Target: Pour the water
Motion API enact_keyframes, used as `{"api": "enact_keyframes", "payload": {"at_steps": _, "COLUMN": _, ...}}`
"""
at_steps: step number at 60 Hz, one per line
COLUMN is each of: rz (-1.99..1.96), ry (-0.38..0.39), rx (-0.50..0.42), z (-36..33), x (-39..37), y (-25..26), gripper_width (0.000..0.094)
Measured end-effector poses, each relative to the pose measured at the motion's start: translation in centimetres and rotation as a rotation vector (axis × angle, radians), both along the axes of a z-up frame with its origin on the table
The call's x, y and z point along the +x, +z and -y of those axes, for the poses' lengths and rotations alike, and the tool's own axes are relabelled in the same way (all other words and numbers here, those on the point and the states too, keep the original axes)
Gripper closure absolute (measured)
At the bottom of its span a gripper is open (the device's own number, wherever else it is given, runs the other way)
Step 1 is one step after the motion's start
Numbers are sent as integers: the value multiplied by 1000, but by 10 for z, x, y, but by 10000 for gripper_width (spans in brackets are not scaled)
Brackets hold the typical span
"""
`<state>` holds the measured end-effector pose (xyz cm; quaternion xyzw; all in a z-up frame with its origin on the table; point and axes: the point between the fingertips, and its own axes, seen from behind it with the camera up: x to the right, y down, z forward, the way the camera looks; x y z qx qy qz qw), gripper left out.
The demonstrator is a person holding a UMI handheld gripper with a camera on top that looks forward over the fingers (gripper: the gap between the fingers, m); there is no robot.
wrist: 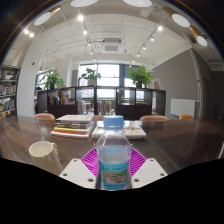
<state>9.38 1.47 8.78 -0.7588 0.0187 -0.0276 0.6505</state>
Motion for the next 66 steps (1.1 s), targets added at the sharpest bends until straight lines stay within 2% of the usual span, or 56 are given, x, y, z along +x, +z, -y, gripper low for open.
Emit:
{"api": "enact_keyframes", "payload": {"at_steps": 7, "rz": -37, "ry": -11, "rx": -6, "z": 0, "x": 0, "y": -3, "gripper_width": 465}}
{"api": "enact_keyframes", "payload": {"at_steps": 16, "rz": -86, "ry": -29, "rx": -64, "z": 17, "x": 2, "y": -14, "gripper_width": 141}}
{"api": "enact_keyframes", "payload": {"at_steps": 19, "rz": -88, "ry": -42, "rx": -85, "z": 28, "x": 2, "y": -16, "gripper_width": 75}}
{"api": "enact_keyframes", "payload": {"at_steps": 33, "rz": -113, "ry": -24, "rx": -155, "z": 114, "x": -41, "y": -20, "gripper_width": 83}}
{"api": "enact_keyframes", "payload": {"at_steps": 47, "rz": -86, "ry": -21, "rx": -180, "z": 198, "x": -91, "y": -6, "gripper_width": 67}}
{"api": "enact_keyframes", "payload": {"at_steps": 66, "rz": -71, "ry": 22, "rx": -140, "z": 257, "x": -126, "y": 46, "gripper_width": 77}}
